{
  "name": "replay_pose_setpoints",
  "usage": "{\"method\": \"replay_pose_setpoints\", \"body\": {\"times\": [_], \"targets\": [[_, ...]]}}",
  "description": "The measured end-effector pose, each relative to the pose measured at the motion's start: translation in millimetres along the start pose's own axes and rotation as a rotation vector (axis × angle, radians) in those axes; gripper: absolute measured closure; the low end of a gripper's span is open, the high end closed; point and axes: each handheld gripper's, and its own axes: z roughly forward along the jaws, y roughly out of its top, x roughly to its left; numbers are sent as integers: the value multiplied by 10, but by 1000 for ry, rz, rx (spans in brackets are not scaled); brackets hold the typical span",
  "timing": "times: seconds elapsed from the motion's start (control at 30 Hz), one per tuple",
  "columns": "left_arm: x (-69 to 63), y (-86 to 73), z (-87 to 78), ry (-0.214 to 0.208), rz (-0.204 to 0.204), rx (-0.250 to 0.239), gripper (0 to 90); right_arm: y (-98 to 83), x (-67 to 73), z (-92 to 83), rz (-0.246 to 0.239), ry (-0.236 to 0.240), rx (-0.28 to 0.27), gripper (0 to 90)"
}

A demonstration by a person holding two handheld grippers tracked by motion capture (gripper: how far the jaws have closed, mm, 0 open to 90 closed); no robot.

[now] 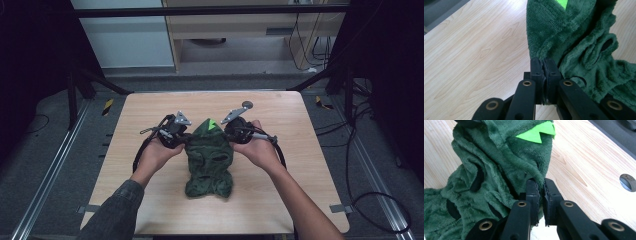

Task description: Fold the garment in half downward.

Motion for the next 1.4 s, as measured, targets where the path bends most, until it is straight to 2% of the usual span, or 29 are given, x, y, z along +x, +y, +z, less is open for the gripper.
{"method": "replay_pose_setpoints", "body": {"times": [0.33,0.47,0.7,1.07,1.3,1.4], "targets": [[-87,-102,-51,-2,11,-27,871,-71,86,-47,-3,-7,-26,832],[-129,-190,-53,-2,7,-33,871,-117,169,-60,-15,-10,-34,830],[-236,-253,-67,5,38,-30,867,-216,286,-43,-36,-13,-28,826],[-344,-359,-65,-3,47,-45,866,-328,436,-57,-62,0,-38,821],[-439,-433,-73,-11,60,-56,867,-442,503,-78,-68,4,-44,821],[-496,-471,-74,-12,78,-56,864,-495,525,-84,-61,10,-47,820]]}}
